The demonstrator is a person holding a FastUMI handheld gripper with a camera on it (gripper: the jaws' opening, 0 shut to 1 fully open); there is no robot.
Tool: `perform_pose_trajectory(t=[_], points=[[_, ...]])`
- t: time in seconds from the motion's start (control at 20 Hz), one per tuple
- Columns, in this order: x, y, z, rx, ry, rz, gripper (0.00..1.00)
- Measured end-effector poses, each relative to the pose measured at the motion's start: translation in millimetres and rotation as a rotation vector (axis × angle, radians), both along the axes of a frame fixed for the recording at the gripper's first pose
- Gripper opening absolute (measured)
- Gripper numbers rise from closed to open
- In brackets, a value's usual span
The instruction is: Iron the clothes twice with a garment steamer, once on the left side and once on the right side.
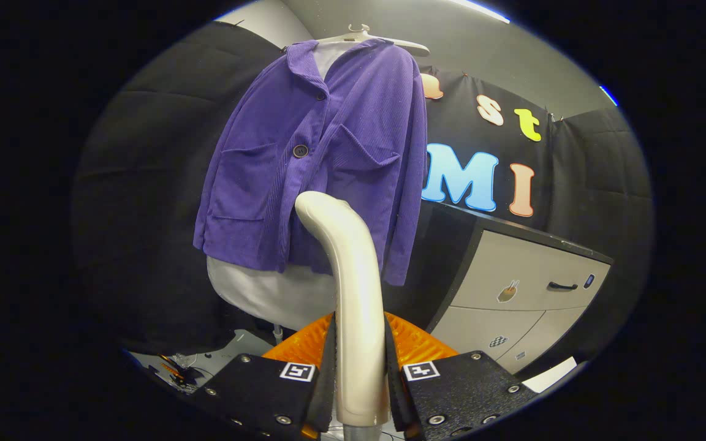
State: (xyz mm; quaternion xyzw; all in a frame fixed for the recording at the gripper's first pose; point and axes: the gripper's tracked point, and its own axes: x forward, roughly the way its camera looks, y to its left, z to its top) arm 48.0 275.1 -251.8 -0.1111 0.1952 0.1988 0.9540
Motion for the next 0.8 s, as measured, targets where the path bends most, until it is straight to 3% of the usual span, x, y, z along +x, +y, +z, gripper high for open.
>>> perform_pose_trajectory(t=[0.35,0.8], points=[[-18.2,-10.1,-15.0,-0.009,0.063,0.006,0.38],[7.1,5.3,99.5,0.118,-0.082,0.029,0.38]])
